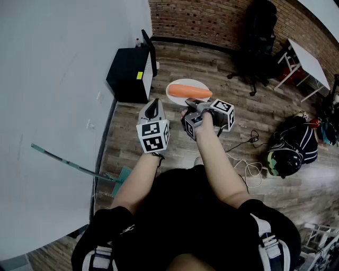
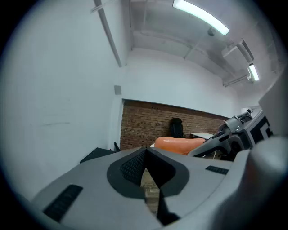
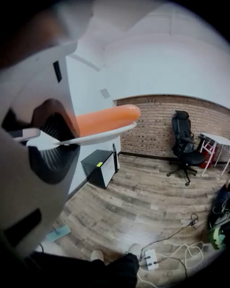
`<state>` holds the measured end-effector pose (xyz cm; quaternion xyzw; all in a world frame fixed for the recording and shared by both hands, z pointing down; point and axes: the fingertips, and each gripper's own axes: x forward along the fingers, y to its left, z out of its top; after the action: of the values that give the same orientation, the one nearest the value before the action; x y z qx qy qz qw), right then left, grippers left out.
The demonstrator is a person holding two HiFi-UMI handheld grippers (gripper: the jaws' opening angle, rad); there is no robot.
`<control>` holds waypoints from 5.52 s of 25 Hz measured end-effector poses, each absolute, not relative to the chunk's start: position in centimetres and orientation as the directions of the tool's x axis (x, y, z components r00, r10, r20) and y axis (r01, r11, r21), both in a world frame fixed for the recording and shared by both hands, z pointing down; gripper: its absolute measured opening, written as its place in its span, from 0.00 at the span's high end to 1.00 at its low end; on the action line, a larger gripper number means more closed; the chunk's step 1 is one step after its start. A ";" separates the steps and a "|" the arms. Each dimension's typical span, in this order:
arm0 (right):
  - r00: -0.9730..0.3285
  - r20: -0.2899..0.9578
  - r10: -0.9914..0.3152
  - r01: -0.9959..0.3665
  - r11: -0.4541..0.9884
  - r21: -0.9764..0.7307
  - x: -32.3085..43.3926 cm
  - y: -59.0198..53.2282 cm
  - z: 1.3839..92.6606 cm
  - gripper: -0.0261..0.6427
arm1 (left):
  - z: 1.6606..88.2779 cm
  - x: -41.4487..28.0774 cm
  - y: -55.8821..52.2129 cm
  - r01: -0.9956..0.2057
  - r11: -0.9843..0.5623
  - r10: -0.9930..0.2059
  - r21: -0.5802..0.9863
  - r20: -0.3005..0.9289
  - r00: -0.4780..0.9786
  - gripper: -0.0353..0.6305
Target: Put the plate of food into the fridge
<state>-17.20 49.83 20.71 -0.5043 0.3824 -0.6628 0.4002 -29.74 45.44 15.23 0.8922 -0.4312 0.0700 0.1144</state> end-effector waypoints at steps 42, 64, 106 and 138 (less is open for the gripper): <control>-0.287 0.306 -0.908 0.112 -0.349 -0.930 -18.5 40.0 24.4 0.91 | 20.6 -31.6 36.3 -0.820 -0.553 -0.772 0.150 0.276 0.572 0.95; -0.407 0.339 -0.848 0.014 -0.377 -0.926 -7.8 21.2 25.3 0.91 | 20.9 -20.3 18.2 -0.880 -0.458 -0.815 0.125 0.338 0.472 0.95; -0.400 0.490 -0.775 -0.118 -0.487 -0.866 -1.1 -5.5 32.0 0.91 | 28.4 -14.3 -10.3 -0.869 -0.460 -0.758 0.182 0.431 0.491 0.95; -0.825 0.465 -0.320 -0.347 -0.362 -0.865 3.4 -13.1 74.5 0.91 | 67.0 -9.7 -13.3 -0.991 0.029 -0.796 0.134 0.603 0.058 0.95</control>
<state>3.44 -13.13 74.50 -0.2954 0.5646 -0.7707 -0.0089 -9.67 -13.28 66.99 0.6736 -0.6629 0.1777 0.2742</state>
